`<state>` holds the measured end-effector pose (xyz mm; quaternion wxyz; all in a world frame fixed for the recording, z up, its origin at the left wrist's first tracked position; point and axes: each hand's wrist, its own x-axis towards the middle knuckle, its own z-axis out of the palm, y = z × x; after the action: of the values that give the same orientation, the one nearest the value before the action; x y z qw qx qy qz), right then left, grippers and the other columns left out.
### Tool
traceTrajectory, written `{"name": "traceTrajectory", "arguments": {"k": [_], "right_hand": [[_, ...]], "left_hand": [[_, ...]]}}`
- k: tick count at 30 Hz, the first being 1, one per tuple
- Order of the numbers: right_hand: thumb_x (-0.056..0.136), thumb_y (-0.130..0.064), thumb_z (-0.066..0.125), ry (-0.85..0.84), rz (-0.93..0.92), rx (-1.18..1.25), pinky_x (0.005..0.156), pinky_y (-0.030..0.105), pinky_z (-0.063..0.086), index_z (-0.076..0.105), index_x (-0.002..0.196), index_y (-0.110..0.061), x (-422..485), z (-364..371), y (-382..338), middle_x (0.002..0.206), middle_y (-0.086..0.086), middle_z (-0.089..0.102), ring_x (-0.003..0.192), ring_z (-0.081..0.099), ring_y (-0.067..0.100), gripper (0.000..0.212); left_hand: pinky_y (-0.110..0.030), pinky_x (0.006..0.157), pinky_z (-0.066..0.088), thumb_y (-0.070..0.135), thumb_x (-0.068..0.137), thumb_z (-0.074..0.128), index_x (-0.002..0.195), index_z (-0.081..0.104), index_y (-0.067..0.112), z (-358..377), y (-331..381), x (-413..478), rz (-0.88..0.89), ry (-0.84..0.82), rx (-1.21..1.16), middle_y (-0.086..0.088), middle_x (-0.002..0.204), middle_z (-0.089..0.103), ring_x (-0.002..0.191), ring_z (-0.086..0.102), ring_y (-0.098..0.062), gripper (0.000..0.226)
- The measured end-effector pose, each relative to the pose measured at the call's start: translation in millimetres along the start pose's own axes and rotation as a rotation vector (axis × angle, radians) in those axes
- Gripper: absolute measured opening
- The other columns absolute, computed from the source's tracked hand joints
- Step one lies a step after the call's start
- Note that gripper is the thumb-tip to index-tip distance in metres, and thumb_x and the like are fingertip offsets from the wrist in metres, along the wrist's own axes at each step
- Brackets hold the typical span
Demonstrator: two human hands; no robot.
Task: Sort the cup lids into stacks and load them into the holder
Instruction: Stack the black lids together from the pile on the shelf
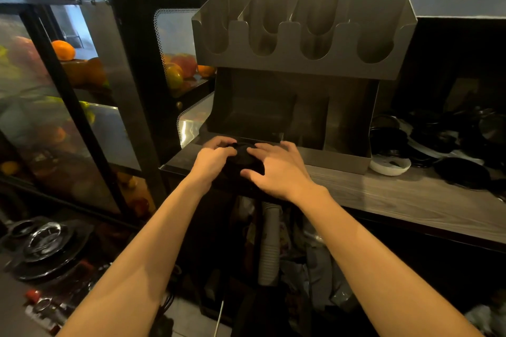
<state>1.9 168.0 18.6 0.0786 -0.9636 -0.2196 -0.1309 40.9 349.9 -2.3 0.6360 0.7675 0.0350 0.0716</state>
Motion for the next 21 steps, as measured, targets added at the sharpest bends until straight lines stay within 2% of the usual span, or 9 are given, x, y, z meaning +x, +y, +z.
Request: {"name": "traceTrajectory", "arguments": {"k": [5, 8, 13, 16, 19, 21], "right_hand": [[0.093, -0.068, 0.046, -0.063, -0.031, -0.005, 0.120, 0.041, 0.011, 0.041, 0.152, -0.030, 6, -6, 1, 0.156, -0.002, 0.043, 0.144, 0.036, 0.017, 0.070], [0.088, -0.073, 0.052, -0.073, -0.029, -0.011, 0.117, 0.039, 0.018, 0.041, 0.151, -0.034, 6, -9, 3, 0.152, -0.004, 0.047, 0.139, 0.040, 0.017, 0.075], [0.088, -0.061, 0.063, -0.191, -0.031, 0.081, 0.115, 0.035, 0.019, 0.041, 0.148, -0.037, 15, -20, 8, 0.148, -0.009, 0.052, 0.136, 0.045, 0.014, 0.068], [0.086, -0.065, 0.063, -0.205, -0.030, 0.027, 0.113, 0.037, 0.022, 0.045, 0.143, -0.035, 16, -24, 5, 0.136, -0.007, 0.059, 0.128, 0.051, 0.016, 0.066], [0.081, -0.075, 0.060, -0.111, 0.003, -0.070, 0.106, 0.038, 0.029, 0.053, 0.134, -0.033, 13, -22, -6, 0.122, -0.002, 0.063, 0.116, 0.056, 0.019, 0.069], [0.080, -0.079, 0.058, -0.068, 0.035, -0.115, 0.105, 0.039, 0.030, 0.053, 0.133, -0.031, 10, -18, -14, 0.120, 0.002, 0.063, 0.114, 0.056, 0.022, 0.072]], "left_hand": [[-0.032, 0.078, 0.054, 0.011, 0.090, 0.069, 0.105, 0.070, 0.032, -7, 3, 3, -0.042, -0.090, -0.009, -0.001, 0.116, 0.067, 0.104, 0.065, -0.020, 0.025], [-0.034, 0.076, 0.054, 0.014, 0.086, 0.074, 0.102, 0.073, 0.036, -13, 5, 3, -0.063, -0.132, -0.003, -0.003, 0.119, 0.068, 0.108, 0.066, -0.025, 0.027], [-0.035, 0.073, 0.053, 0.016, 0.080, 0.079, 0.099, 0.073, 0.037, -15, 6, 3, -0.076, -0.138, 0.007, -0.007, 0.121, 0.068, 0.108, 0.067, -0.029, 0.029], [-0.037, 0.080, 0.055, 0.017, 0.083, 0.077, 0.103, 0.070, 0.035, -12, 5, 0, -0.052, -0.101, -0.004, -0.004, 0.120, 0.067, 0.108, 0.066, -0.025, 0.028], [-0.041, 0.094, 0.056, 0.020, 0.088, 0.075, 0.106, 0.066, 0.035, -8, 2, -3, -0.028, -0.057, -0.013, -0.001, 0.122, 0.066, 0.108, 0.065, -0.021, 0.025], [-0.045, 0.099, 0.055, 0.021, 0.089, 0.075, 0.108, 0.064, 0.034, -7, 2, -3, -0.015, -0.026, -0.012, -0.003, 0.122, 0.065, 0.109, 0.065, -0.021, 0.025]]}}
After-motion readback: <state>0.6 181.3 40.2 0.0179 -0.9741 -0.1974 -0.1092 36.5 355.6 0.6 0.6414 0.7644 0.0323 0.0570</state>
